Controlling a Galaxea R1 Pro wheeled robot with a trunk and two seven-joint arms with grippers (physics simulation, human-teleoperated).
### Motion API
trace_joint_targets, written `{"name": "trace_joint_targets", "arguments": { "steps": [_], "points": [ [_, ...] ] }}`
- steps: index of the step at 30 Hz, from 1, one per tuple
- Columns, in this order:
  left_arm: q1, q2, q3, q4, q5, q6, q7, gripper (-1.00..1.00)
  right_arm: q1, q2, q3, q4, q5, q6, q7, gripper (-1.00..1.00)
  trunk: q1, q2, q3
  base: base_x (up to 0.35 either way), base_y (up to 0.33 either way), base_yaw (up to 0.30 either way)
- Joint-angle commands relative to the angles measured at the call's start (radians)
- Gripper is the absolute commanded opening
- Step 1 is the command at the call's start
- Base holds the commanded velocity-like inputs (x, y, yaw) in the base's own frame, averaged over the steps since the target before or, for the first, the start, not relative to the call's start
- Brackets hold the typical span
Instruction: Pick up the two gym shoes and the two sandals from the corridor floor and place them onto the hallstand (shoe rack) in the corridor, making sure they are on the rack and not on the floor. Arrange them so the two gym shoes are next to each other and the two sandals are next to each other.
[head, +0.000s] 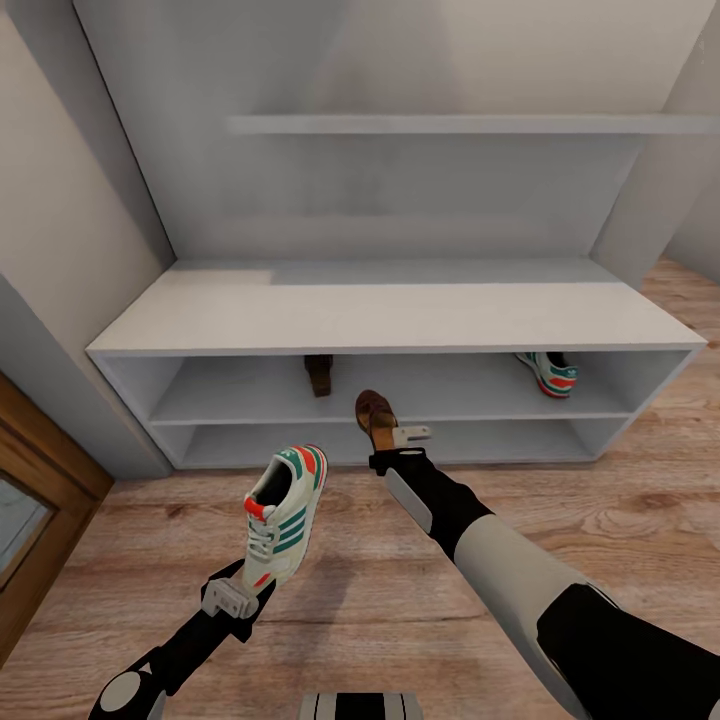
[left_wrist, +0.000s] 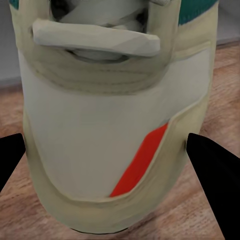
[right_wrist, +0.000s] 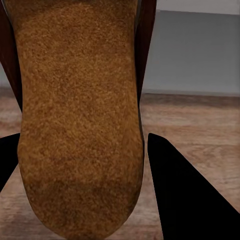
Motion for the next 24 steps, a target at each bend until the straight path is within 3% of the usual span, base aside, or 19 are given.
{"name": "trace_joint_targets", "arguments": {
  "steps": [1,9,24],
  "points": [
    [0.0,0.0,0.0,0.0,0.0,0.0,0.0,-1.0,0.0,0.0,0.0,0.0,-0.003,-0.001,-0.001,-1.0,0.0,0.0,0.0,0.135,0.0,0.0],
    [-0.001,0.0,-0.001,0.0,0.0,0.0,0.0,-1.0,0.0,0.0,0.0,0.001,-0.006,0.001,0.005,-1.0,0.0,0.0,0.0,0.14,0.0,0.0],
    [0.0,0.0,-0.003,0.0,0.0,0.0,0.0,-1.0,0.0,0.0,0.001,0.003,-0.007,0.01,0.027,-1.0,0.0,0.0,0.0,0.014,0.0,0.0]
  ]
}}
